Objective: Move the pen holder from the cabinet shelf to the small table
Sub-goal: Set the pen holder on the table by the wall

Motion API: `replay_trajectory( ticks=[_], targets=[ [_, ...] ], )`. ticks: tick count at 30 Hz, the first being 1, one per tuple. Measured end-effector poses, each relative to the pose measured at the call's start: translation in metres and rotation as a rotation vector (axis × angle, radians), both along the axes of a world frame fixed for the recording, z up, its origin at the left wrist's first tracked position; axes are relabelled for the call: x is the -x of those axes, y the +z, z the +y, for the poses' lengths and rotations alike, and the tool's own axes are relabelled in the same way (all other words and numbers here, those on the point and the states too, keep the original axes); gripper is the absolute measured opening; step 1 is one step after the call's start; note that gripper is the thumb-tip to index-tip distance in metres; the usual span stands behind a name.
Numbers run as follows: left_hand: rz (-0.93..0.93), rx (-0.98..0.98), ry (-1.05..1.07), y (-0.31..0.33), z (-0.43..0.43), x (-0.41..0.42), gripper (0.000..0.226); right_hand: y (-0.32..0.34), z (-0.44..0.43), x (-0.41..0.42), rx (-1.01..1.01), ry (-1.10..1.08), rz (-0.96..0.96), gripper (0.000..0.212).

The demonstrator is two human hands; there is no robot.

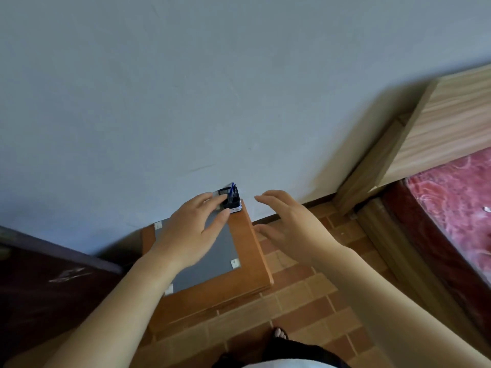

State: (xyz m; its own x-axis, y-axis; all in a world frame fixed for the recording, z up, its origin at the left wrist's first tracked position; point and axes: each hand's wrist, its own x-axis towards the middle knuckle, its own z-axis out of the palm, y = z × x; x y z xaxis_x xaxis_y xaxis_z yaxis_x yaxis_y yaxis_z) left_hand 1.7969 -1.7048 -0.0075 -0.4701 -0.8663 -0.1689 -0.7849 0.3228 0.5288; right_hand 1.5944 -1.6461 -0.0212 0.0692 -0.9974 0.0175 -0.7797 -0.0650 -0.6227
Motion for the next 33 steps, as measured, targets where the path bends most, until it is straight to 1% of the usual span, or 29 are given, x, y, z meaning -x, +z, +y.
replay_trajectory(
  ticks=[5,10,14,18,23,26,33],
  targets=[
    [-0.041,0.117,-0.041,0.029,0.019,0.025,0.062,0.024,0.025,0.018,0.065,-0.024,-0.004,0.054],
    [-0.062,0.18,-0.063,0.035,0.028,0.041,0.065,0.036,0.033,0.032,0.102,-0.041,0.002,0.055],
    [-0.082,0.218,-0.098,0.036,0.031,0.053,0.073,0.042,0.043,0.044,0.124,-0.092,-0.006,0.051],
    [-0.052,0.219,-0.18,0.04,0.033,0.07,0.067,0.048,0.065,0.055,0.13,-0.204,-0.027,0.05],
    [0.045,0.227,-0.364,0.046,0.032,0.094,0.065,0.053,0.098,0.058,0.133,-0.404,0.015,0.055],
    [0.064,0.244,-0.515,0.048,0.036,0.102,0.064,0.058,0.121,0.046,0.145,-0.549,0.045,0.056],
    [0.111,0.199,-0.906,0.048,0.057,0.097,0.063,0.056,0.188,-0.026,0.105,-0.924,0.037,0.057]
  ],
)
